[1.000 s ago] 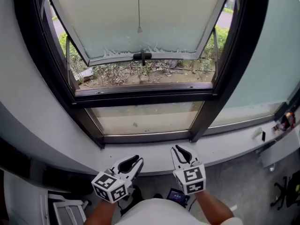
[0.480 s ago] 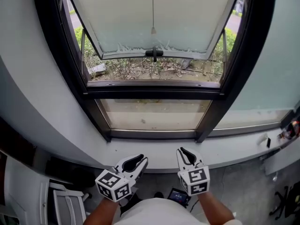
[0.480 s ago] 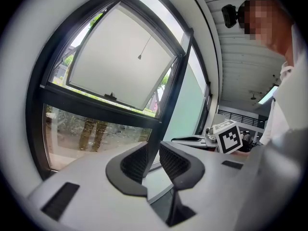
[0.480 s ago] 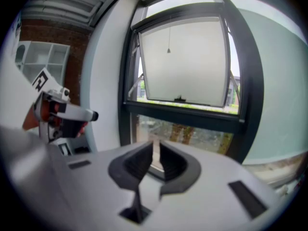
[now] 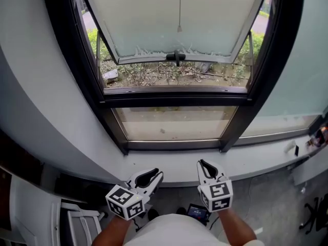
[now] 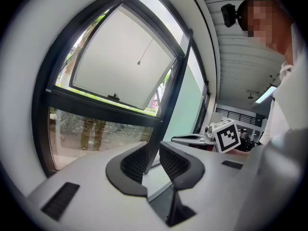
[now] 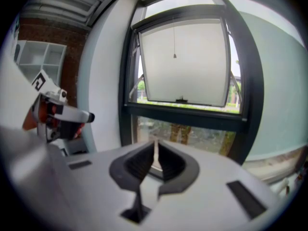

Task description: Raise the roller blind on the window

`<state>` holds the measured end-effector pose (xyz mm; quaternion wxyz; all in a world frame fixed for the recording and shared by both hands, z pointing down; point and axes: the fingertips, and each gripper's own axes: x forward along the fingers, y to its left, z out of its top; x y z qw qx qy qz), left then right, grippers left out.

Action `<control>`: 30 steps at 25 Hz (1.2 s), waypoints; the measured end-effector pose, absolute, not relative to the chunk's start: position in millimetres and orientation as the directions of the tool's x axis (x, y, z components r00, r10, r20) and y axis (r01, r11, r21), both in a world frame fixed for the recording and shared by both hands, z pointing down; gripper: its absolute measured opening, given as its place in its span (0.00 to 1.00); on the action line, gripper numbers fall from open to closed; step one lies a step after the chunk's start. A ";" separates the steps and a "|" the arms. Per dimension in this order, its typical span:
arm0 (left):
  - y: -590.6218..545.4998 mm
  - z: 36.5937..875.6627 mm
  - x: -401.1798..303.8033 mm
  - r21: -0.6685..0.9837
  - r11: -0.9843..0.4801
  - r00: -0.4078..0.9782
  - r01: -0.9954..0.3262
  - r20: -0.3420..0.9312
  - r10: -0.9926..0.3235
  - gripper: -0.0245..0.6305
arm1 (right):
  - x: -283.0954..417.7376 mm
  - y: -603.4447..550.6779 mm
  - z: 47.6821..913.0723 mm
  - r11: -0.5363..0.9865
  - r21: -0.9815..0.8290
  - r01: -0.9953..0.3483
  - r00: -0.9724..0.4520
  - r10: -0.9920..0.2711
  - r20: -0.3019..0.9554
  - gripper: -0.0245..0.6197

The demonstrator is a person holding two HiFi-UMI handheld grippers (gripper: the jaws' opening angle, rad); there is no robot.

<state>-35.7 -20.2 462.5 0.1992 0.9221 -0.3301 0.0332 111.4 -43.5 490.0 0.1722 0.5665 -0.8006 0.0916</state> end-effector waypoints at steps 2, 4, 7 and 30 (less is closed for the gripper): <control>-18.6 462.9 -40.5 0.350 -0.706 0.785 -0.616 0.191 -0.590 0.18 | 106.4 -41.0 491.7 0.336 0.049 -0.941 -0.292 -0.875 0.386 0.10; -16.9 462.6 -43.9 0.351 -0.710 0.789 -0.611 0.189 -0.585 0.18 | 103.2 -38.0 492.6 0.328 0.056 -0.943 -0.282 -0.877 0.390 0.08; -14.6 463.8 -47.6 0.354 -0.715 0.795 -0.602 0.188 -0.577 0.18 | 98.6 -34.8 489.7 0.318 0.069 -0.945 -0.270 -0.884 0.382 0.07; -20.9 461.7 -53.2 0.358 -0.728 0.808 -0.585 0.177 -0.562 0.18 | 84.6 -38.7 483.0 0.336 0.127 -0.933 -0.267 -0.885 0.382 0.07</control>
